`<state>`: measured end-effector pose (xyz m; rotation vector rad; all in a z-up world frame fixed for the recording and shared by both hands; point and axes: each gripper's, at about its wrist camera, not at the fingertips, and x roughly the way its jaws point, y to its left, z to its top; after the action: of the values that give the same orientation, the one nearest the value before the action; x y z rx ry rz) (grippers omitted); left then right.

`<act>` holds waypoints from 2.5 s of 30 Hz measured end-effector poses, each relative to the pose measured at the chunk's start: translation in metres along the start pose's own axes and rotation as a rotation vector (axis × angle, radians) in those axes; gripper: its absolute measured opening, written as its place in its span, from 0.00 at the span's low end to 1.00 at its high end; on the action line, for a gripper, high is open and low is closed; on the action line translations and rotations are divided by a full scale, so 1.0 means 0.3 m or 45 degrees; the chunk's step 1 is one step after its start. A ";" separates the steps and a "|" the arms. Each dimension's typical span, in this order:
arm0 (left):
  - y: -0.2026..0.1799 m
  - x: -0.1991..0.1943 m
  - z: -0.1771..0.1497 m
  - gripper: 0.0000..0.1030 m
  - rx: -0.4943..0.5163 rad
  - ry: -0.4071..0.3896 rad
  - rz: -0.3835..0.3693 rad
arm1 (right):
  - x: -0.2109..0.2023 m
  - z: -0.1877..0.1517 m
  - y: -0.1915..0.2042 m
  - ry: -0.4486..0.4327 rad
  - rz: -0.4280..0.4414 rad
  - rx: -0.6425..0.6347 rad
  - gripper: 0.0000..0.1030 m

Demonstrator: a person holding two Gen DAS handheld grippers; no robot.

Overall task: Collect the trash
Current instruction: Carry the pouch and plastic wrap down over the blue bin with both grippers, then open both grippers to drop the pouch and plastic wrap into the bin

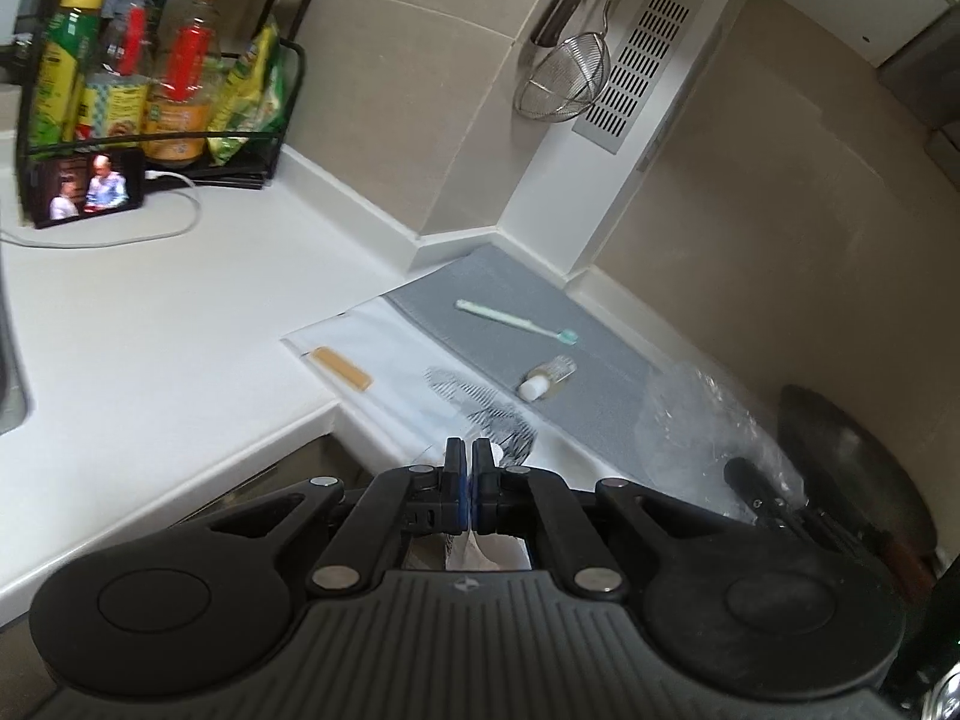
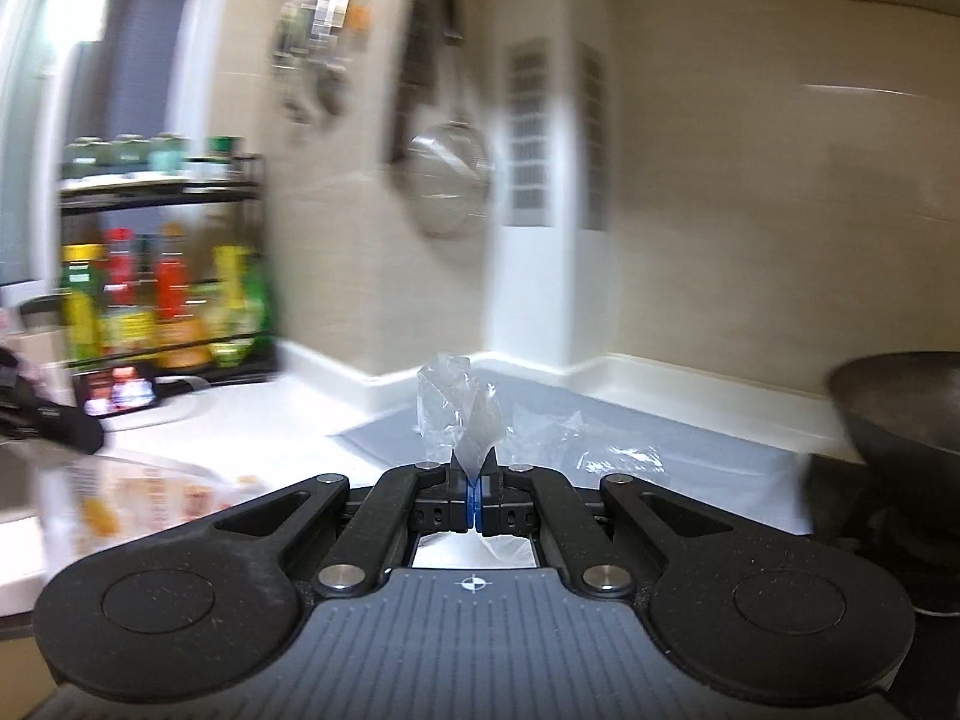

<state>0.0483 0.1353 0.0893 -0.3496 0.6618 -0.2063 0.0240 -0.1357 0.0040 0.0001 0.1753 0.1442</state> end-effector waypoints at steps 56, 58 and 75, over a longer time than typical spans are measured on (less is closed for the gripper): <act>0.426 0.583 -0.684 0.00 0.057 0.625 0.486 | 0.363 -0.814 0.478 1.052 0.405 -0.213 0.01; 0.426 0.592 -0.688 0.00 0.073 0.631 0.496 | 0.373 -0.813 0.483 1.060 0.403 -0.219 0.01; 0.404 0.614 -0.698 0.55 0.118 0.608 0.508 | 0.434 -0.885 0.449 1.185 0.336 -0.109 0.31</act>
<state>0.0674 0.1398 -0.2141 -0.0697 1.1725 0.0662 0.0855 0.0129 -0.2785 -0.1313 1.1003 0.4100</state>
